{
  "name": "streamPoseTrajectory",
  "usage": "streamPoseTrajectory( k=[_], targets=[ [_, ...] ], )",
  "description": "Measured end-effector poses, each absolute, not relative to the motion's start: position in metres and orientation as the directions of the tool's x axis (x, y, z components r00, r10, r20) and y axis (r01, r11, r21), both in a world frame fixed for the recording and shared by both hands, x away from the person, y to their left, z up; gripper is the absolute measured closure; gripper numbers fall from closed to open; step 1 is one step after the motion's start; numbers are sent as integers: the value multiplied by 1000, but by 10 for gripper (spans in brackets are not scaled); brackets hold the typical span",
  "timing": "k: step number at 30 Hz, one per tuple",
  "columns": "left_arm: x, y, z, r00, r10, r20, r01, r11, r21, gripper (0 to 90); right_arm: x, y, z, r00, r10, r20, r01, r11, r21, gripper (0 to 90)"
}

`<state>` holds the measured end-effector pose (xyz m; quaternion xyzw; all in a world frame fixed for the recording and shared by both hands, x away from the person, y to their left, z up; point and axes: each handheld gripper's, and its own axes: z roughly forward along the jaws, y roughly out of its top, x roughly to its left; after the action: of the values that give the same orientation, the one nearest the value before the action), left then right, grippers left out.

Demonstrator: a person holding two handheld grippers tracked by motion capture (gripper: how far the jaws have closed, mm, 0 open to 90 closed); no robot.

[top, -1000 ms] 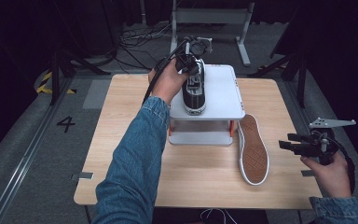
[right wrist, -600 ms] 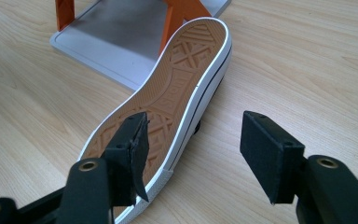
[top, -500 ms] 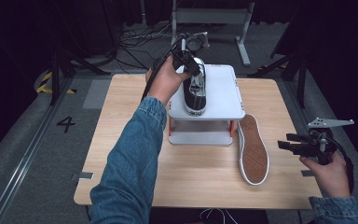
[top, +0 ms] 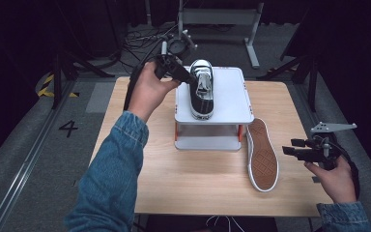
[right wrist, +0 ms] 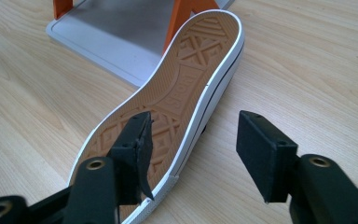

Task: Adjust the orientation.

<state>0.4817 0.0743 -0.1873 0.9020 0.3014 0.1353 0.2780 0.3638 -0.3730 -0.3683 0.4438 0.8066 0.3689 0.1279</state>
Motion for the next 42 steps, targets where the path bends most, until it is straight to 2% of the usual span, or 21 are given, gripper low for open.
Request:
streamPoseTrajectory(
  k=[2, 5, 10, 12, 24, 31, 38, 42],
  targets=[
    [465, 90, -190, 766, 635, 100, 461, -651, 603, 504, 365, -369, -369, -573, 813, 98, 620, 352, 701, 503],
    [451, 107, -195, 756, 651, 68, 476, -618, 626, 506, 367, -366, -368, -569, 817, 96, 620, 349, 702, 548],
    [426, 127, -210, 729, 681, 70, 501, -601, 622, 505, 374, -356, -364, -575, 811, 103, 639, 367, 677, 744],
    [416, 135, -218, 726, 685, 57, 513, -595, 618, 501, 377, -357, -363, -569, 817, 91, 642, 372, 670, 772],
    [379, 162, -271, 675, 738, -3, 590, -537, 603, 472, 390, -338, -371, -559, 822, 109, 675, 374, 636, 784],
    [376, 174, -301, 642, 764, -67, 640, -485, 596, 442, 392, -327, -374, -568, 816, 107, 674, 388, 628, 800],
    [380, 179, -318, 619, 782, -71, 664, -473, 579, 417, 402, -316, -394, -564, 821, 86, 702, 422, 574, 837],
    [380, 183, -324, 604, 795, -59, 681, -476, 556, 412, 405, -323, -398, -530, 842, 104, 733, 393, 555, 852]
  ],
)
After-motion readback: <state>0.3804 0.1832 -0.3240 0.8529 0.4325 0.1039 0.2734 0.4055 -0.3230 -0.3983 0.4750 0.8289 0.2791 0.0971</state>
